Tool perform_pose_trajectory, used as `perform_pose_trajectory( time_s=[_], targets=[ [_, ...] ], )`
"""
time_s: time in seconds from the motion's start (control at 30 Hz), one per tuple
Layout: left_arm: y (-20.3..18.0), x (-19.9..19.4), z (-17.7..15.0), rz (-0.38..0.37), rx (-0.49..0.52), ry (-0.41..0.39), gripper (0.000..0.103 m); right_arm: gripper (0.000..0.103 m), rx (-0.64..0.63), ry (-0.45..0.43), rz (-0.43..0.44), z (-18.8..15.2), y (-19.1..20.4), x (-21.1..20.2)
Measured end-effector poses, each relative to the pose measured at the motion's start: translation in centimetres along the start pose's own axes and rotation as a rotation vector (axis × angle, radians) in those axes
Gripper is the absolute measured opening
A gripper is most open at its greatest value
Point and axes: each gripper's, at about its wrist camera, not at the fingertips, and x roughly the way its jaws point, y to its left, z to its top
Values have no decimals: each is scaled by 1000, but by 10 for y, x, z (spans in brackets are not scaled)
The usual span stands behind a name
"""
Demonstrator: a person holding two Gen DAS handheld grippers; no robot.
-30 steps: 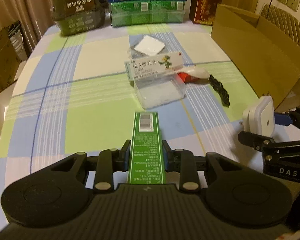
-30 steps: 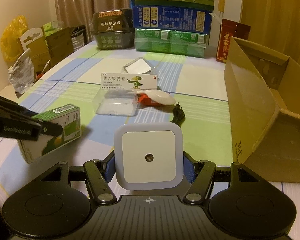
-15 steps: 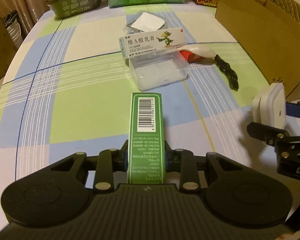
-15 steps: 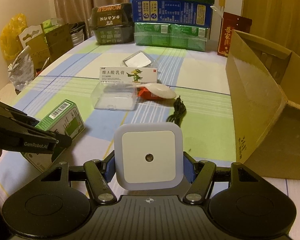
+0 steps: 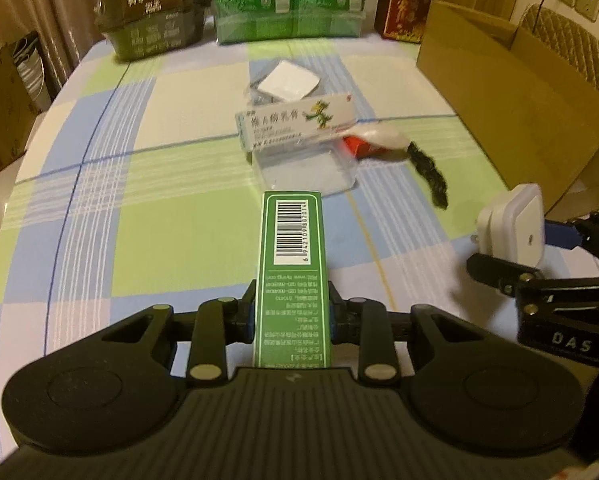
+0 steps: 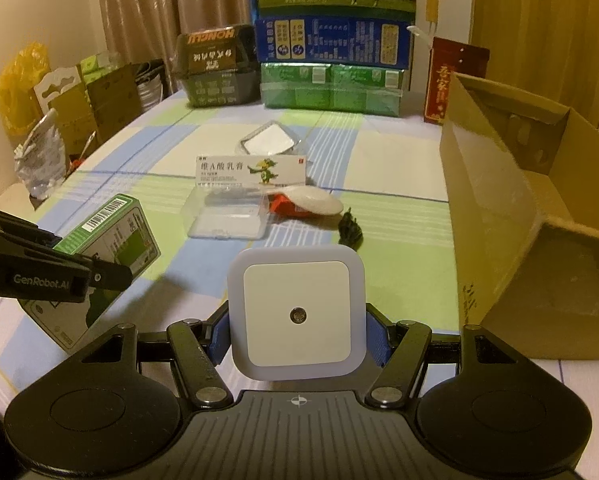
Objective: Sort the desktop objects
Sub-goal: 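Carry the green box and night light with both tools over the cardboard box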
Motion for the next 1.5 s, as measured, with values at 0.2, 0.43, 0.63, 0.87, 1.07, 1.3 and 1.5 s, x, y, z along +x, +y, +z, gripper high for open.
perform_pose_trajectory(
  time_s=[0.2, 0.43, 0.63, 0.87, 1.07, 1.3, 1.5],
  targets=[
    [-17, -23, 14, -14, 8, -47, 25, 62, 27, -40, -19, 15, -7, -24],
    [-45, -43, 31, -37, 14, -90, 25, 62, 60, -109, -74, 34, -34, -57],
    [-74, -56, 43, -72, 35, -122, 25, 62, 80, -155, -122, 46, -61, -88],
    [-113, -67, 64, -130, 63, -160, 25, 62, 99, -197, -188, 58, -102, -114],
    [-153, -67, 86, -191, 81, -184, 25, 62, 115, -198, -236, 65, -143, -120],
    [-194, -62, 109, -235, 90, -209, 25, 62, 139, -189, -271, 65, -182, -121],
    [-219, -50, 127, -260, 79, -216, 25, 62, 164, -170, -274, 64, -205, -114]
  ],
)
